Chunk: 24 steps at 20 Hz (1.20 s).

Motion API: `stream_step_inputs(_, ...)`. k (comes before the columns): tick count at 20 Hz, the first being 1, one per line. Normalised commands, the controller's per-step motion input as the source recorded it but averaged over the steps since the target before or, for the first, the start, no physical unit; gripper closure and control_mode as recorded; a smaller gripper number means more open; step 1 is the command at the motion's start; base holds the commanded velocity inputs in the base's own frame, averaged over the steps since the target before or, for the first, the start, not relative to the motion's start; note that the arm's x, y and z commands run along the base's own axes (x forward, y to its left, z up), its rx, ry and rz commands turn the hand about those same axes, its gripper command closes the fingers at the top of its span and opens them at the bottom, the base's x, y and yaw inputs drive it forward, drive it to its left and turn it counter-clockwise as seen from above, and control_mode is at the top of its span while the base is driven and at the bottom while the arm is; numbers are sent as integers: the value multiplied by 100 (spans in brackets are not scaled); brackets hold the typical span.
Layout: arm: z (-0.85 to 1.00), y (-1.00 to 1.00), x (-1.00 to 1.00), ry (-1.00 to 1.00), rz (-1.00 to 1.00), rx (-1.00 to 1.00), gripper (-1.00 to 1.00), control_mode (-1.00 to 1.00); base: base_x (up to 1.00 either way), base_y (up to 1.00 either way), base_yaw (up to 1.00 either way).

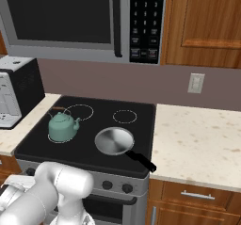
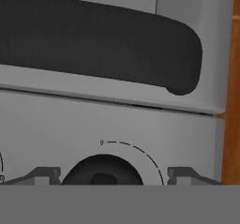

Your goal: Pick the kettle from the counter and place it on a stove burner. Then turn the burner on.

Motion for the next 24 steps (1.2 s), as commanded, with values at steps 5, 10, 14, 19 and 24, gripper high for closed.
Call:
stream_step_inputs(5, 0, 0, 1, 0, 0, 0, -100, -100, 0, 0, 0)
stream_step_inputs(10, 11, 0, 0, 0, 0, 0, -100, -100, 0, 0, 0)
stream_step_inputs(14, 18, 0, 0, -4, 0, 0, -100, -100, 0, 0, 0)
stream_step_inputs(19, 17, 0, 0, -4, 0, 0, 100, -100, 0, 0, 0)
stream_step_inputs(24, 2, 0, 0, -1, 0, 0, 100, -100, 0, 0, 0)
